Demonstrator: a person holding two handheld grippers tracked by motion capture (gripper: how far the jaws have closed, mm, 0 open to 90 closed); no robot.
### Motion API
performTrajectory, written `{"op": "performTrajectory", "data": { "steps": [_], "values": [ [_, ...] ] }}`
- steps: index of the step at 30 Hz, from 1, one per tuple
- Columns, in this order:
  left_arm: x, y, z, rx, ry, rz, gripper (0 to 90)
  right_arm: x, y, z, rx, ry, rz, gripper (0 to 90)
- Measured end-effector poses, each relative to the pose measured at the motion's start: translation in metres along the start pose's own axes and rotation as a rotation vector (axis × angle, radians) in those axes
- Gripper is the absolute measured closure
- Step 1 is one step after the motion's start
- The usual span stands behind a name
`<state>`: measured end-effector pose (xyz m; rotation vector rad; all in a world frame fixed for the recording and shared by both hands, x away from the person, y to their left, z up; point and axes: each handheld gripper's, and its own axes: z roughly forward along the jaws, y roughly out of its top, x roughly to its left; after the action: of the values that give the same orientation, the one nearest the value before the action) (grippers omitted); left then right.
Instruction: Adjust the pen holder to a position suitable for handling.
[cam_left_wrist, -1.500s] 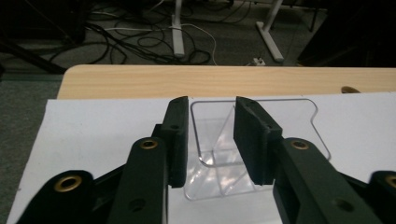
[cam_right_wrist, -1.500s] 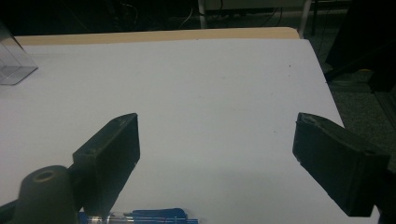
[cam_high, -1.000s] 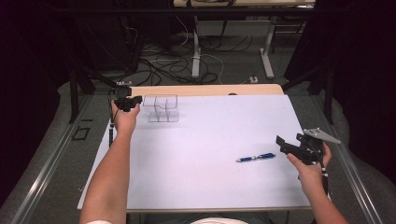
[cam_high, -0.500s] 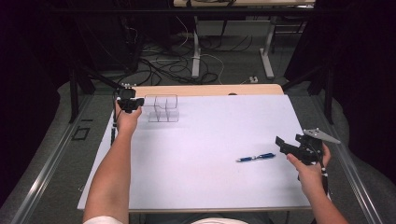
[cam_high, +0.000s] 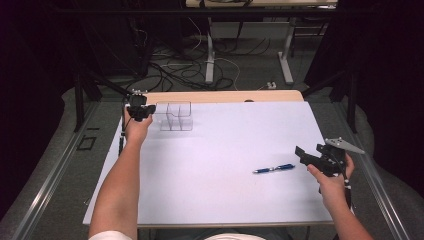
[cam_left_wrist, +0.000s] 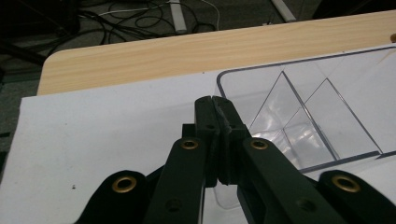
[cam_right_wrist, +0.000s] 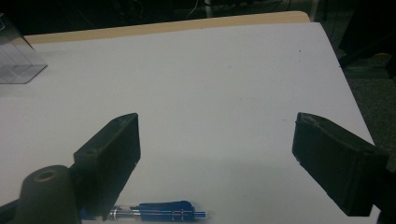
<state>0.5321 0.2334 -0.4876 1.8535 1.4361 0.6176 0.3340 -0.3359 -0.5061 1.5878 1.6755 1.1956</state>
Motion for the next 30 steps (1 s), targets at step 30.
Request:
{"op": "performTrajectory", "data": {
  "steps": [30],
  "values": [
    [-0.104,0.002,0.014,0.001,-0.139,-0.008,90.0,0.001,-0.001,0.002,0.008,0.006,-0.003,15.0]
  ]
}}
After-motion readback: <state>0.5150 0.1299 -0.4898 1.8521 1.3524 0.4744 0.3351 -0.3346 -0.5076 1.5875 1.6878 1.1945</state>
